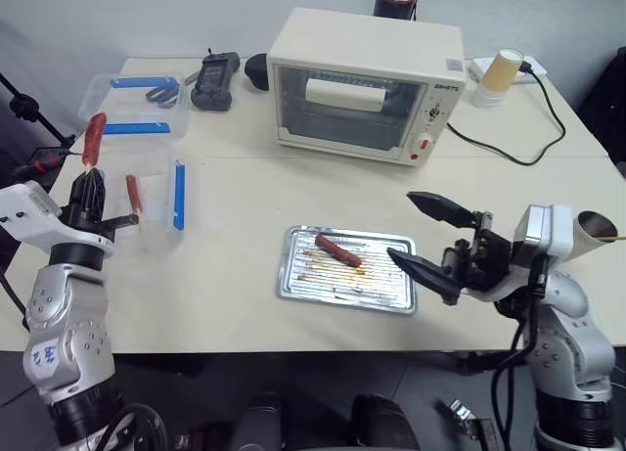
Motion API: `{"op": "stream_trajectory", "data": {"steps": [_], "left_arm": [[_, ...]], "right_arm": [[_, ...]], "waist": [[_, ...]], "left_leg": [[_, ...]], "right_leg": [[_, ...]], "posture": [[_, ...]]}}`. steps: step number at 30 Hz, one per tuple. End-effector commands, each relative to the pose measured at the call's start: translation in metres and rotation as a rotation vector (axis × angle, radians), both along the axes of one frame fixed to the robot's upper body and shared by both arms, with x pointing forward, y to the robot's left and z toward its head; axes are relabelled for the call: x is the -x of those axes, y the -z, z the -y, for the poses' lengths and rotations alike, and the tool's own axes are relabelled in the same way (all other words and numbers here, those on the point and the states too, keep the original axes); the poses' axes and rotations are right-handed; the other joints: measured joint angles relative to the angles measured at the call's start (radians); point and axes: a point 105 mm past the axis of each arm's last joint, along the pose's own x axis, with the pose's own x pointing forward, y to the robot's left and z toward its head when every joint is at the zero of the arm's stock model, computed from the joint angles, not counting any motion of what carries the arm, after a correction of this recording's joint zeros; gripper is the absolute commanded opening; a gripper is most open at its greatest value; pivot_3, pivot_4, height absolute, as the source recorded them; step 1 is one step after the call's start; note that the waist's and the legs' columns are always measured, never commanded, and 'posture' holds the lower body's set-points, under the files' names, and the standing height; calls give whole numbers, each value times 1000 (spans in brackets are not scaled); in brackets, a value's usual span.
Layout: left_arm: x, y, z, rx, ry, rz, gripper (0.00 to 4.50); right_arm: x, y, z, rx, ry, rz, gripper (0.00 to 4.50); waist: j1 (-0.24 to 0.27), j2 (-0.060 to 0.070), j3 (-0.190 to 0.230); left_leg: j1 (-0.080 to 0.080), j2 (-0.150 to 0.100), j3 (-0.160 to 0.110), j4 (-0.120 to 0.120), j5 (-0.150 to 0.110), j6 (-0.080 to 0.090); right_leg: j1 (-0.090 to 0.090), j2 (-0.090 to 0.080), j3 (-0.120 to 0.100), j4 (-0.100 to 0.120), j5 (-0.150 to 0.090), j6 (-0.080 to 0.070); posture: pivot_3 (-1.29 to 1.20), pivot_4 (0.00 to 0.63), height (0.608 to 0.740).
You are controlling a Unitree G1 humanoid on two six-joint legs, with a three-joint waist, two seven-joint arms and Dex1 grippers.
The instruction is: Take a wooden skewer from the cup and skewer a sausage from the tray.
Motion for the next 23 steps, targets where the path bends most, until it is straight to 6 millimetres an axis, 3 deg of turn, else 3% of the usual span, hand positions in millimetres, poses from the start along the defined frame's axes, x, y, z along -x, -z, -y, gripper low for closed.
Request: {"op": "stream_trajectory", "data": {"steps": [1,6,9,11,13,16,18,20,23], "left_arm": [[-5,0,-10,-35,-63,-43,0],[-9,-5,-3,-93,-11,-43,1389],[-4,-24,16,-207,140,37,2316],[4,-32,39,-359,323,55,2913],[12,-30,56,-497,458,40,2913],[35,2,84,-746,721,-83,2913],[55,34,95,-880,901,-174,2913],[71,56,101,-902,1021,-221,2913],[83,73,104,-874,1098,-252,2913]], "right_arm": [[2,-15,-4,-18,11,100,4464],[-2,-12,-7,7,7,107,4500],[-5,-2,1,69,25,72,4500],[-6,5,11,133,39,54,4500],[-6,13,19,196,43,35,4500],[-2,36,37,343,16,-18,4500],[1,56,49,444,-9,-60,4500],[2,71,58,512,-21,-86,4500],[-1,78,67,502,12,-107,4500]], "waist": [[0,0,0],[-1,-2,0],[1,-2,0],[0,-2,0],[-2,-2,0],[-3,-2,0],[-6,-2,0],[-10,-2,0],[-12,-2,0]], "left_leg": [[0,0,1,0,0,0],[0,1,2,-2,0,0],[0,1,5,-1,0,0],[0,1,7,-1,0,0],[0,1,7,-2,-1,-1],[1,1,9,-3,-1,-1],[1,1,11,-5,-1,-1],[2,2,14,-6,-1,-1],[2,4,15,-5,-1,-1]], "right_leg": [[-1,0,0,0,0,0],[-2,0,-1,0,0,0],[-2,0,-1,0,0,0],[-2,0,-1,0,0,0],[-2,0,-1,-1,0,-1],[-2,0,-1,-2,-1,-1],[-2,0,0,-4,-1,-1],[-2,1,0,-5,-1,-2],[-2,1,0,-7,-1,-2]], "posture": [[0,150,740],[0,150,740],[0,150,740],[0,150,740],[0,150,740],[0,150,740],[0,150,740],[0,150,740],[0,150,740]]}}
